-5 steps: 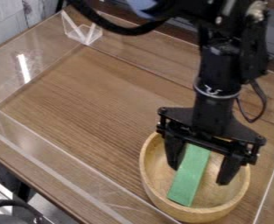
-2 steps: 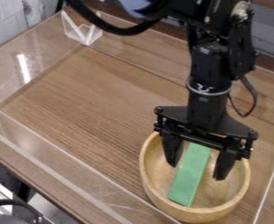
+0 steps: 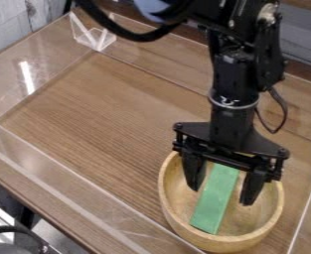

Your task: Remove the green block from inside the brown bowl and put it on the table

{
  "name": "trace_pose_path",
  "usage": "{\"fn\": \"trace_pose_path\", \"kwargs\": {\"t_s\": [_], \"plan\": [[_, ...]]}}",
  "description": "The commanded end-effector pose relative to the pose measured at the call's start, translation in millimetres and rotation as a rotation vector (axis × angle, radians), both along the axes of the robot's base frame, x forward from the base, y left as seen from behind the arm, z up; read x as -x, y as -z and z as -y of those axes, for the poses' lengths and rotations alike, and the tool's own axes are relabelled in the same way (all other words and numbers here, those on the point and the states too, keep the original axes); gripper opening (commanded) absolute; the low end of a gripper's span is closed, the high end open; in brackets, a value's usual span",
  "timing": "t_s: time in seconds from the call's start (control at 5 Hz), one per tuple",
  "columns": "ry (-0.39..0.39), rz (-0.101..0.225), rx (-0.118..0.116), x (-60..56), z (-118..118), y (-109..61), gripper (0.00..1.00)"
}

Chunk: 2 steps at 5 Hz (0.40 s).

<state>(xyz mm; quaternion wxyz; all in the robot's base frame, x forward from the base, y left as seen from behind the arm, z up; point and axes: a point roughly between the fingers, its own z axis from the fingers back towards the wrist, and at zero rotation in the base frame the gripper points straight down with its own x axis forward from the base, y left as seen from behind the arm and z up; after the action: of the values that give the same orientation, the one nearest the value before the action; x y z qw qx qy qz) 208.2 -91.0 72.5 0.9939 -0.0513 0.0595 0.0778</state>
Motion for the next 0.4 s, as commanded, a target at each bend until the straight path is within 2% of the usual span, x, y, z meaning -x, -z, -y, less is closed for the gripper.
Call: {"fn": "trace_pose_path", "kwargs": {"t_s": [0.0, 0.2], "plan": [[-0.013, 0.031, 0.020, -9.0, 0.0, -8.2, 1.00], [-0.014, 0.026, 0.027, -10.0, 0.0, -8.2, 1.00]]}}
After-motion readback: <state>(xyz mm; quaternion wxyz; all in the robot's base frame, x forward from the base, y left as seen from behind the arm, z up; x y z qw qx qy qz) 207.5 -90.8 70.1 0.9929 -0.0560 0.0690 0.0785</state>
